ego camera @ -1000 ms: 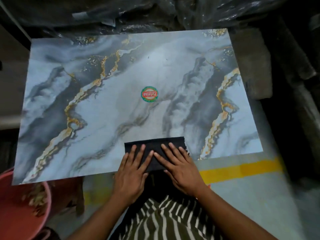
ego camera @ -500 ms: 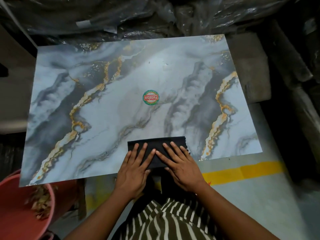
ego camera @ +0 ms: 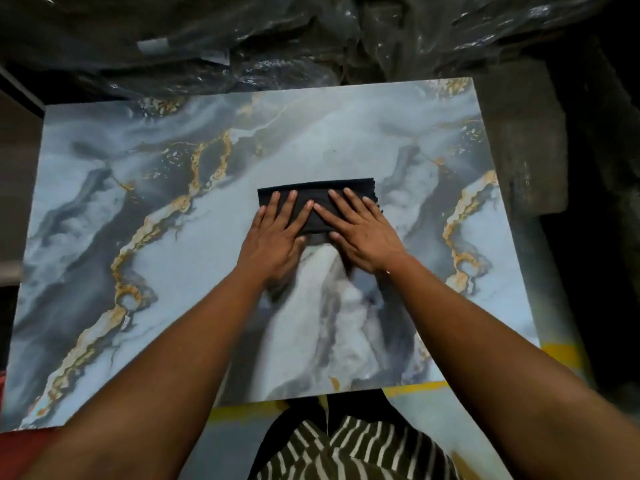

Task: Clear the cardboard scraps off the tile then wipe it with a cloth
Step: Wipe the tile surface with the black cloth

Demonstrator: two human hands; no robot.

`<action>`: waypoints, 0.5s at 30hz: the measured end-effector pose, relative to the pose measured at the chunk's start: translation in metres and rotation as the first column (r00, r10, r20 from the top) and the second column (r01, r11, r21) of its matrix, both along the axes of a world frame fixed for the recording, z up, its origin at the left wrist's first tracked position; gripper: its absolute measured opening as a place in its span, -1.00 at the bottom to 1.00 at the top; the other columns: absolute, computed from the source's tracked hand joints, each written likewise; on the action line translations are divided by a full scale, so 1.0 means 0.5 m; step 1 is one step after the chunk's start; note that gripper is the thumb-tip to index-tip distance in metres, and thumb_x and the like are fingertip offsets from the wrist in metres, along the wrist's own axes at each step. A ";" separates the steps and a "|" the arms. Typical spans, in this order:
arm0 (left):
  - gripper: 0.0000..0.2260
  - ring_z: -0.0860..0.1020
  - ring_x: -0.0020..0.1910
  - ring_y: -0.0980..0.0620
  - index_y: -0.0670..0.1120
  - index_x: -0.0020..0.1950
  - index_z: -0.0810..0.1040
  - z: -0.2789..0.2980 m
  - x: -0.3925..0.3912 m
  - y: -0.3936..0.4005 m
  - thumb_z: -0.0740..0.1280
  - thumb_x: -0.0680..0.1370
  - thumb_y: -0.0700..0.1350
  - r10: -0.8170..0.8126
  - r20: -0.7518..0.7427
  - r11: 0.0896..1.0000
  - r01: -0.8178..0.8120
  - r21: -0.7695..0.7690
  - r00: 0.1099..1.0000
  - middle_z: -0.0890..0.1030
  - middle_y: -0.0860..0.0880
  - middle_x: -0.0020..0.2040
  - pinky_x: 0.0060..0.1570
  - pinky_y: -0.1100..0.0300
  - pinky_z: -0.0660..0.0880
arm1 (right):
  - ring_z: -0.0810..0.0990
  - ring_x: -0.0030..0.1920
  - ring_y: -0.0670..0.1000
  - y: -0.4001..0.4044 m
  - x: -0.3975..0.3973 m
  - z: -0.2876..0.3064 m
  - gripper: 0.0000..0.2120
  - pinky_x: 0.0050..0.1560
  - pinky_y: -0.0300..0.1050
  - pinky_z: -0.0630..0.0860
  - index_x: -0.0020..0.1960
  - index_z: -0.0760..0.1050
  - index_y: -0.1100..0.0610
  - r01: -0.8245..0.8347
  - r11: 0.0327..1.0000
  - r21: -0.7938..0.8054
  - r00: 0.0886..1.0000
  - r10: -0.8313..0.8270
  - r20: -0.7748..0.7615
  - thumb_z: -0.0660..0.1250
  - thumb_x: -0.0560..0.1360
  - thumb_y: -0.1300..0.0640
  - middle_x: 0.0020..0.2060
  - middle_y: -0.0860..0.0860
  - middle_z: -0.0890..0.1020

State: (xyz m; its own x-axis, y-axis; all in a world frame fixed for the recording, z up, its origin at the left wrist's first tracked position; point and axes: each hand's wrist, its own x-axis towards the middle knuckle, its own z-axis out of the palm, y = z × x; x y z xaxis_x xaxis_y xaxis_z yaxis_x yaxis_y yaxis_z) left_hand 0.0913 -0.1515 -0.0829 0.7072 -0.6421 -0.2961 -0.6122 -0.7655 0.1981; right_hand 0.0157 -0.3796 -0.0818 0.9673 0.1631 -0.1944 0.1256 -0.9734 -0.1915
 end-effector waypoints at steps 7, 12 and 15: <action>-0.44 -0.13 0.66 -0.24 0.12 0.69 -0.06 -0.015 0.254 -0.119 0.05 0.72 0.10 -0.016 0.012 1.000 0.016 0.008 1.000 -0.11 -0.08 0.70 0.57 -0.22 -0.03 | 0.01 0.67 0.12 -0.115 0.248 -0.008 -0.43 0.59 0.13 0.04 0.68 -0.01 -0.21 -0.025 1.000 -0.004 0.999 0.025 0.025 -0.14 0.67 -0.19 0.68 0.00 0.04; -0.45 -0.17 0.65 -0.26 0.11 0.69 -0.08 -0.013 0.385 -0.180 0.06 0.74 0.09 -0.009 -0.017 1.000 0.009 -0.012 1.000 -0.14 -0.09 0.70 0.57 -0.23 -0.08 | -0.04 0.68 0.13 -0.169 0.378 -0.005 -0.43 0.60 0.13 -0.03 0.67 -0.05 -0.21 -0.006 1.000 0.028 1.000 0.006 0.007 -0.12 0.67 -0.19 0.69 -0.01 0.00; -0.45 -0.19 0.65 -0.24 0.11 0.69 -0.09 -0.008 0.429 -0.205 0.04 0.74 0.09 0.011 -0.025 1.000 -0.011 -0.013 1.000 -0.15 -0.08 0.70 0.57 -0.22 -0.12 | -0.05 0.68 0.13 -0.189 0.429 -0.003 -0.43 0.61 0.14 -0.04 0.68 -0.05 -0.21 -0.010 0.999 0.034 1.000 0.009 0.008 -0.10 0.68 -0.18 0.69 -0.01 -0.01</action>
